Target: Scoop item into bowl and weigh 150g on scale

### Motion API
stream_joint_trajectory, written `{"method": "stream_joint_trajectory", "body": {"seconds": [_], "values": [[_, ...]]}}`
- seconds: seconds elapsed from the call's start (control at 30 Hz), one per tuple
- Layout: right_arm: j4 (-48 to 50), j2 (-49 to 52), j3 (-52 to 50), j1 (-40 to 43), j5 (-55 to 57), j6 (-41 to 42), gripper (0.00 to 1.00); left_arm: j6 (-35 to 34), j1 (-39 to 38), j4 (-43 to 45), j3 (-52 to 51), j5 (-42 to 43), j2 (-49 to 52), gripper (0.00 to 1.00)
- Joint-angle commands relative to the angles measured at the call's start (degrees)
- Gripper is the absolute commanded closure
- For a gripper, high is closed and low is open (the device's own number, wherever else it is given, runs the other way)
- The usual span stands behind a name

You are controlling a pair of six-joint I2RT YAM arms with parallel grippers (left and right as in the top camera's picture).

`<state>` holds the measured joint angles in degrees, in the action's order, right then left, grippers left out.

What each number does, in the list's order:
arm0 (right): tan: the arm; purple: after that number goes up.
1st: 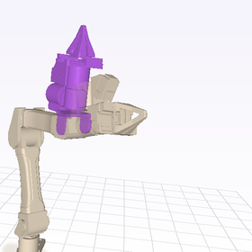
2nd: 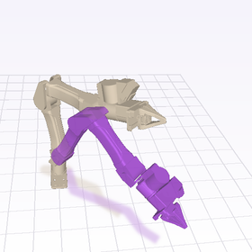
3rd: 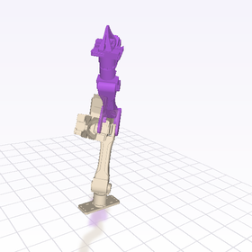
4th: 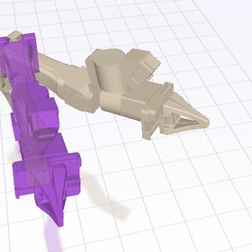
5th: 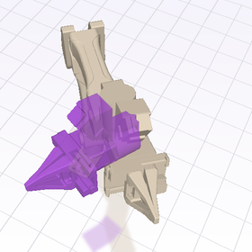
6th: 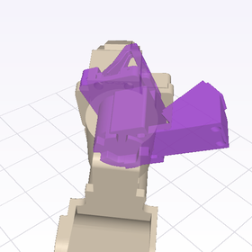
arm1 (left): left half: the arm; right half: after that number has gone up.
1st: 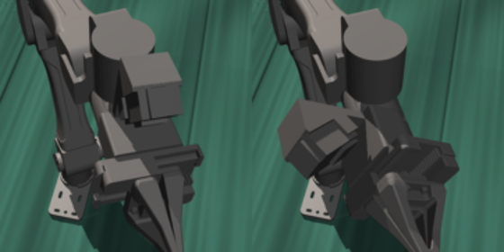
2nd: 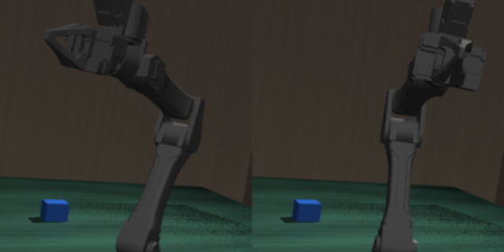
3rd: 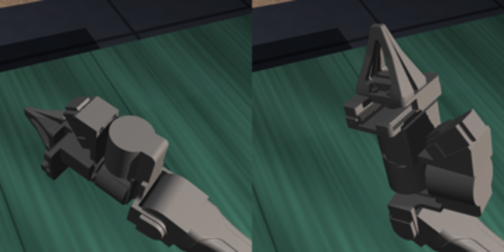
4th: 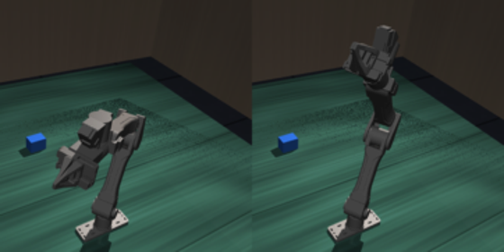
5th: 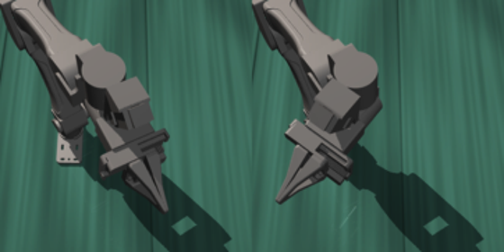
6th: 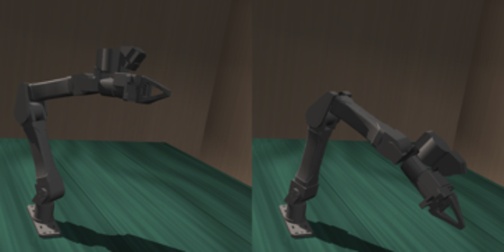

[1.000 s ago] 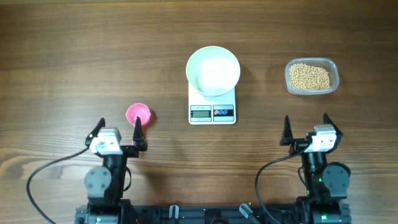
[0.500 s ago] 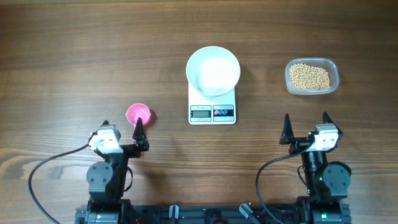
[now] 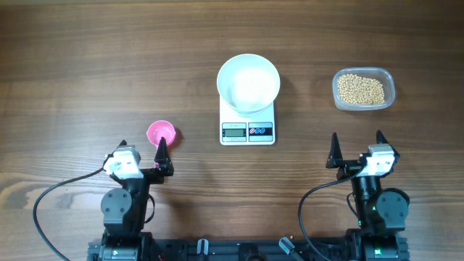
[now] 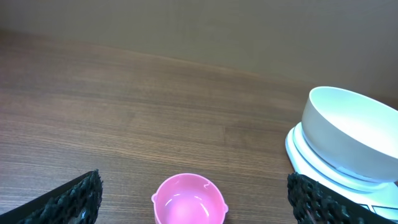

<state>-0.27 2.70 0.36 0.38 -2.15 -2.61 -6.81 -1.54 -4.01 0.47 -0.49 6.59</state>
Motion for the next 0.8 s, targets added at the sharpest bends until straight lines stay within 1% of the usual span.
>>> {"method": "stream_joint_trajectory", "body": {"seconds": [0.0,0.6,0.63,0.67,0.7,0.77], "values": [[0.31,0.22,-0.04,0.22,-1.03,1.14,0.0,-0.9,0.2,-0.31,-0.13,0.7,-0.02,0.0],[0.31,0.26,-0.04,0.22,-1.03,1.14,0.0,-0.98,0.2,-0.31,-0.13,0.76,-0.02,0.0],[0.31,0.26,-0.04,0.22,-1.03,1.16,0.0,-1.6,0.2,-0.33,-0.13,1.49,-0.02,0.0],[0.79,0.26,-0.04,0.22,-1.31,1.42,0.0,-4.37,0.2,0.04,-0.13,4.87,-0.04,0.0],[1.99,0.26,-0.04,0.22,-3.82,3.04,0.0,-4.81,0.2,0.52,-0.13,6.97,-0.04,0.0],[2.36,0.26,-0.04,0.22,-10.19,9.25,0.0,-4.79,0.2,0.57,-0.13,9.99,-0.02,0.0]]}}
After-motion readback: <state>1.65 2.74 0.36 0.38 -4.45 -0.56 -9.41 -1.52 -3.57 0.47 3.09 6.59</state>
